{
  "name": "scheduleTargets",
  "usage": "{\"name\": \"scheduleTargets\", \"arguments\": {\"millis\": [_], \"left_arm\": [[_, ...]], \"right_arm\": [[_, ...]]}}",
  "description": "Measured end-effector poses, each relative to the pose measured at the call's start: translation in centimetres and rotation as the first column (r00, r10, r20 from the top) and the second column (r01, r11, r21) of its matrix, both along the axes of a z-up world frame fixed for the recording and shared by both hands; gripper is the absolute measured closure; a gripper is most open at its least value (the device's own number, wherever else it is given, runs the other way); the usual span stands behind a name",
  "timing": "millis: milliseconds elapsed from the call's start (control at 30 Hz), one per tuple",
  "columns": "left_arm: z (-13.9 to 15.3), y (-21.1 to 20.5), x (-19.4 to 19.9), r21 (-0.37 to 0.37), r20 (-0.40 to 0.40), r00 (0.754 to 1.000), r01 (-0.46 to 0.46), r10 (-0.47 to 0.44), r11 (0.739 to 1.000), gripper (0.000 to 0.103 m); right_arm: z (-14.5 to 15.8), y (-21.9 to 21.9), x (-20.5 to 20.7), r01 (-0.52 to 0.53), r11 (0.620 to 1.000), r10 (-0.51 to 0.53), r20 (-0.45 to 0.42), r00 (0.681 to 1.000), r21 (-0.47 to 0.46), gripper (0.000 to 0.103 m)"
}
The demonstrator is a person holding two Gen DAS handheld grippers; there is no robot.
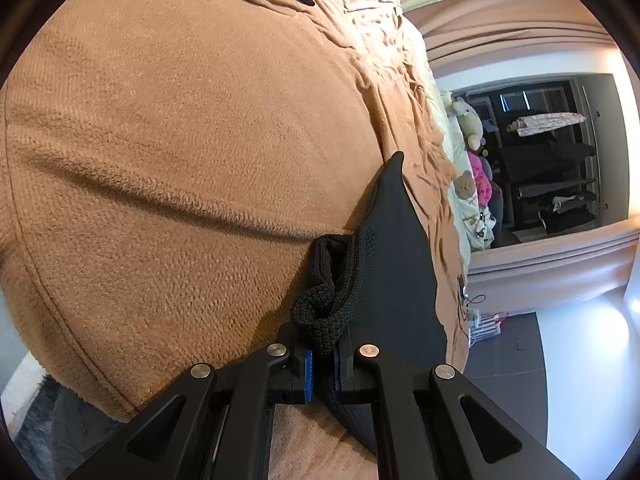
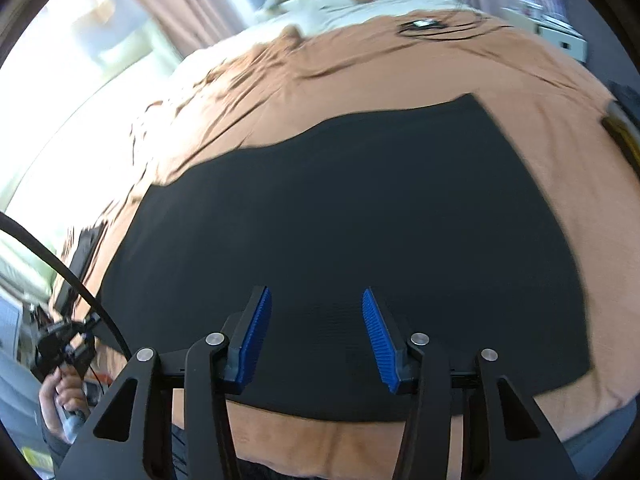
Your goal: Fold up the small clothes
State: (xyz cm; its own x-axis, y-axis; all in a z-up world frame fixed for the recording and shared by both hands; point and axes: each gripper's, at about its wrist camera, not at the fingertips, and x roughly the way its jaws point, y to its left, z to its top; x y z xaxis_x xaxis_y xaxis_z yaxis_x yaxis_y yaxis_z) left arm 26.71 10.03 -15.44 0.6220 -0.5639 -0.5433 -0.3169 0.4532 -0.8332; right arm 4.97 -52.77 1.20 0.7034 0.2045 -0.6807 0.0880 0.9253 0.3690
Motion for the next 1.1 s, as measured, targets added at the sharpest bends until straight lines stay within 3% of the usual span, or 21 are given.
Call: {"name": "scheduleTargets", "arguments": {"millis": [367, 633, 1100], "left_arm": [[-0.1, 0.0, 0.0, -0.02, -0.005, 1.0, -0.002, 0.002, 1.0, 0.098], [-0.4, 0.1, -0.3, -0.025, -0.016, 1.0, -0.004, 0.004, 1.0, 0.098], [-1.0, 0.4, -0.5, -0.048, -0.039, 0.999, -0.033, 0.031, 0.998, 0.098]], "right_arm": [[-2.1, 4.4, 7.7, -0.197, 0.973, 0.19, -0.071, 0.979, -0.116, 0.06], [-4.4, 4.2, 14.2, -0.19, 0.965, 0.166, -0.14, 0.976, -0.179, 0.076], [-4.4, 2.8, 23.9, -0.14, 0.962, 0.102, -0.166, 0.981, -0.236, 0.077]]}}
